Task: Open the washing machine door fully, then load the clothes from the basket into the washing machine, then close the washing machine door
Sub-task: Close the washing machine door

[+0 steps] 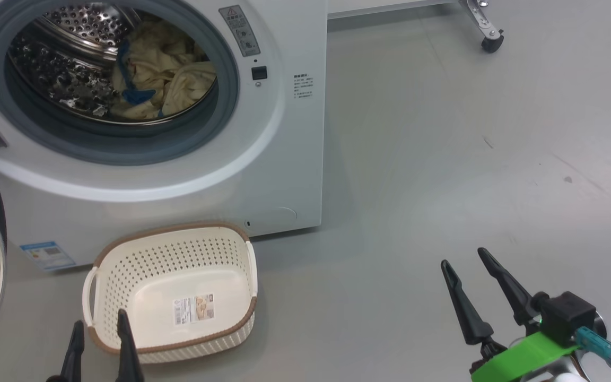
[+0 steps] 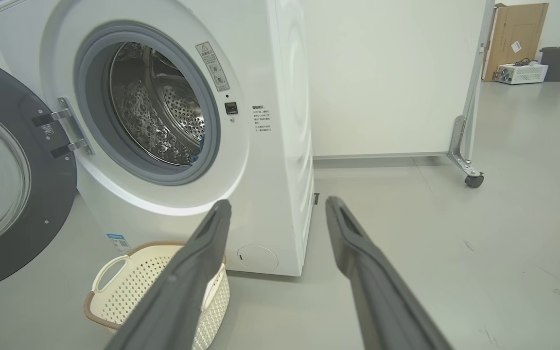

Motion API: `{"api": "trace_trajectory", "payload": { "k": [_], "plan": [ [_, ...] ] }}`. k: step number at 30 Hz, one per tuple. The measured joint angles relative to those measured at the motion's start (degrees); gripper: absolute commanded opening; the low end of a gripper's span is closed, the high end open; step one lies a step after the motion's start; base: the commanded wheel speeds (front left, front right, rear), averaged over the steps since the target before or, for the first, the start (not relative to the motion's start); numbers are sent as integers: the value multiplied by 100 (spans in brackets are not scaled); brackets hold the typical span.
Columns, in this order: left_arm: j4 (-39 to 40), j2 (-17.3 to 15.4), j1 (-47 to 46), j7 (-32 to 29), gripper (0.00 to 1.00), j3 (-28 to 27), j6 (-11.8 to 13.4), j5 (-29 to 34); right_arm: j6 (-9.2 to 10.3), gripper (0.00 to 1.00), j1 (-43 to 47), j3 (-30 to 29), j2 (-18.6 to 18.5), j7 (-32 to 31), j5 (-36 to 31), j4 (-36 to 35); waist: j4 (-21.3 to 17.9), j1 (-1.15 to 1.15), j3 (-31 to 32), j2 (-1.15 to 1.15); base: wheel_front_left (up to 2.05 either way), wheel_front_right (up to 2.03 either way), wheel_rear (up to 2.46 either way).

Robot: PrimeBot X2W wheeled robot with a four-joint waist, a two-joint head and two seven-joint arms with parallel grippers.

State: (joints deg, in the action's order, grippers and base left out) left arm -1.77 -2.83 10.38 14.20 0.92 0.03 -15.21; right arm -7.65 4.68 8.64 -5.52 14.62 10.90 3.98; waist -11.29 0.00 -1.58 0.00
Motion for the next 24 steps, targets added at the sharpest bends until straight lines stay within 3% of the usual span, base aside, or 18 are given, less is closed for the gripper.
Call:
{"api": "trace_trajectory", "payload": {
  "k": [13, 24],
  "plan": [
    [35, 2, 36, 0, 100, 9, 115, 146, 0, 100, 7, -76, 5, 0, -40, -18, 131, 0, -18, 0, -34, 34, 0],
    [147, 1, 10, 0, 100, -12, 315, 211, 0, 100, -79, 86, -129, 0, -100, -36, 941, 0, -77, 0, 0, 0, 0]
  ]
}}
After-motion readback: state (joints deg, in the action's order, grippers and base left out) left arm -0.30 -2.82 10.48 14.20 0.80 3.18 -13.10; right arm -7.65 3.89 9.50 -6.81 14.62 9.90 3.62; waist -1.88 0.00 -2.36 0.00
